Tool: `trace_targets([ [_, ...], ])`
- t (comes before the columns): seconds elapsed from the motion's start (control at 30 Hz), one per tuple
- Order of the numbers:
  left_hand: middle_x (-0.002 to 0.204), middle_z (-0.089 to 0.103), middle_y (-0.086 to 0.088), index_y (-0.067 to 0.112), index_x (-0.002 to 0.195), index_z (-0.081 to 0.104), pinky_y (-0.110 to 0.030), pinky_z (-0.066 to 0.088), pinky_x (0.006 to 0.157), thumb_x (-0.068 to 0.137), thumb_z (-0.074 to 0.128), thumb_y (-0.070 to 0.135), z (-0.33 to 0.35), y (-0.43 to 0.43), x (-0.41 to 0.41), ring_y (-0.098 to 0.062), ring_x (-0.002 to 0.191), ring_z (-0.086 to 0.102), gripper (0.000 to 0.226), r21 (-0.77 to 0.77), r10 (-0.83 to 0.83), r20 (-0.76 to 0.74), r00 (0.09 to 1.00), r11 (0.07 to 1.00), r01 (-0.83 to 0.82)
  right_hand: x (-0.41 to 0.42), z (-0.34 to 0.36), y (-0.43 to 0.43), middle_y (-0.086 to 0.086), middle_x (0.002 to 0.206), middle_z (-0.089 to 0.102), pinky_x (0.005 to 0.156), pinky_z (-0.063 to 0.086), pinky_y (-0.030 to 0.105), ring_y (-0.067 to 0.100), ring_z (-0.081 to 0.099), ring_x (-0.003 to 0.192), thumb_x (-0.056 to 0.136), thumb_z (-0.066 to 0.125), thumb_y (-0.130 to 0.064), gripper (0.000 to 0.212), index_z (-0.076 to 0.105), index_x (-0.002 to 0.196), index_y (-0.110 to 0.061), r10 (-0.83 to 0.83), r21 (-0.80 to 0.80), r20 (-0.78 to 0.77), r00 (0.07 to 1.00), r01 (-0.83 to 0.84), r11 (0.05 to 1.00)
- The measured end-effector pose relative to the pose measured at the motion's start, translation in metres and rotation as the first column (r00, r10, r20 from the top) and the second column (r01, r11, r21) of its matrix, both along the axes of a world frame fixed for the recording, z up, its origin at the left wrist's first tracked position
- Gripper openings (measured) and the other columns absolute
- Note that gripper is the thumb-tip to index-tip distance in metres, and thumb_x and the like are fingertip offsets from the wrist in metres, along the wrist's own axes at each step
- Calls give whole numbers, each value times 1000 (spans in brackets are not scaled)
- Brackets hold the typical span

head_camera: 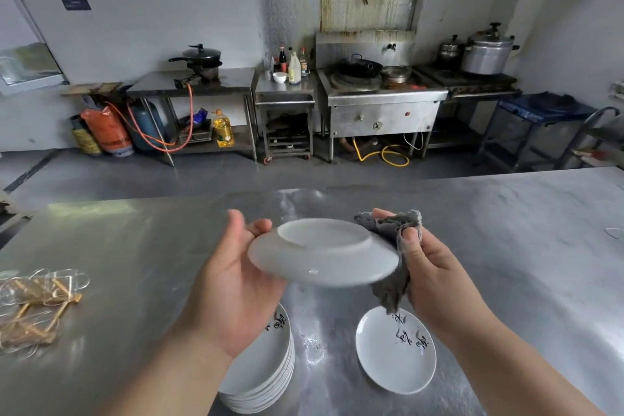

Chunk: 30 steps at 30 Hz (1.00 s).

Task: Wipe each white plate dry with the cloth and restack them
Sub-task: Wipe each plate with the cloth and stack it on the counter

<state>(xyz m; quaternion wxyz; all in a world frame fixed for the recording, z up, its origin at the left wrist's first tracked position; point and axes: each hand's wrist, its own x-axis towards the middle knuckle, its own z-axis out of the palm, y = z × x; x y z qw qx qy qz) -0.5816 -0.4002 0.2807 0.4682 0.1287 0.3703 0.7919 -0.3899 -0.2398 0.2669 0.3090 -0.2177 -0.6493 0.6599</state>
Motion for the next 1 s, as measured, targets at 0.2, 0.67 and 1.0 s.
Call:
trace_targets([
  [0.2, 134, 73, -10, 26, 145, 61, -39, 64, 78, 84, 70, 9, -3, 0, 4, -26, 113, 75, 64, -20, -56, -134, 989, 998, 53, -2, -1, -11, -16, 130, 71, 105, 52, 48, 11, 65, 125, 105, 41, -48, 41, 58, 143, -46, -86, 146, 57, 995, 77, 986],
  [0.67, 149, 59, -24, 7, 144, 62, -47, 57, 101, 102, 56, 26, 1, 0, 25, -36, 136, 60, 47, 85, -182, -88, 979, 978, 189, -30, 32, -43, 13, 173, 10, 130, 16, 50, 28, 6, 161, 96, 11, -74, 98, 20, 162, -2, -260, 944, 330, 908, -311, 111],
  [1.0, 149, 61, -17, 13, 140, 68, -39, 59, 97, 100, 60, 30, -5, 4, 28, -28, 136, 62, 45, 144, -198, 7, 980, 970, 195, -25, 17, -62, 13, 174, 5, 129, 15, 51, 28, 3, 162, 95, 9, -79, 103, 16, 164, -3, -186, 922, 386, 904, -370, 116],
])
